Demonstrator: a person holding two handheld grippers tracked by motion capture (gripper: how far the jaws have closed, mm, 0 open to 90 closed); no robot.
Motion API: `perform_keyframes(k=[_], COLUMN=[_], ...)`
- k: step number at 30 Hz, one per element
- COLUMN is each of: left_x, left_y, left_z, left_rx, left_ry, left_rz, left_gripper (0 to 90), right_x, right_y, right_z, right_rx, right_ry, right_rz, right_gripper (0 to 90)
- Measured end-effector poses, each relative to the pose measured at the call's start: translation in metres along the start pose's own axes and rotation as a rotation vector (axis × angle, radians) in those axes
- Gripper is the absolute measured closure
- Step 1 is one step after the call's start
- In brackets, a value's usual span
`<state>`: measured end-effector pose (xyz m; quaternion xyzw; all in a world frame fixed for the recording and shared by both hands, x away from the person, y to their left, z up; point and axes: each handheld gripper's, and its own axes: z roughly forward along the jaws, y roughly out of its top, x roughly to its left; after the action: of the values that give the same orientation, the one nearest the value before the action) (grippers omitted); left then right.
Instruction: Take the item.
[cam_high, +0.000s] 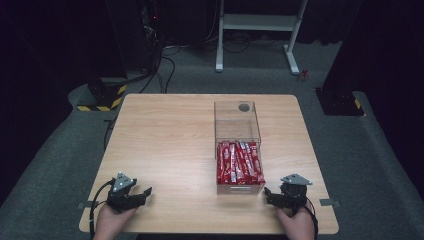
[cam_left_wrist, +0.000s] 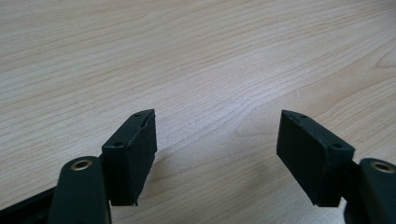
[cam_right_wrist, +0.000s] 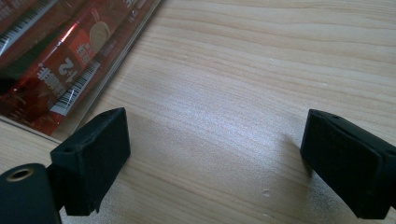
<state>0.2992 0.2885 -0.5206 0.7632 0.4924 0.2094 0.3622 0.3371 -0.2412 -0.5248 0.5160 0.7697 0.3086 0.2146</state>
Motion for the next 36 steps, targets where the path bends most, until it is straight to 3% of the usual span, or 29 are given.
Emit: perform_keyframes(k=[6, 17, 30, 36], left_x=[-0.003, -0.021, -0.035, -0.044], left_y=[0.001, 0.008, 0.015, 0.02], left_z=[0.001, 0.001, 0.004, 0.007], left_rx=[-0.008, -0.032, -0.047, -0.053], left_ry=[-0.01, -0.036, -0.096, -0.107], left_rz=[0.002, 0.051, 0.051, 0.093], left_gripper=[32.1, 33.7, 34.7, 35.2], right_x=[0.0, 0.0, 0.0, 0.001], right_y=[0.0, 0.0, 0.0, 0.0], right_z=[0.0, 0.0, 0.0, -0.001], right_rx=[0.0, 0.0, 0.002, 0.002], right_ry=[0.0, 0.0, 0.003, 0.009], right_rz=[0.0, 0.0, -0.002, -0.003], right_gripper=[8.1, 8.1, 8.1, 8.1])
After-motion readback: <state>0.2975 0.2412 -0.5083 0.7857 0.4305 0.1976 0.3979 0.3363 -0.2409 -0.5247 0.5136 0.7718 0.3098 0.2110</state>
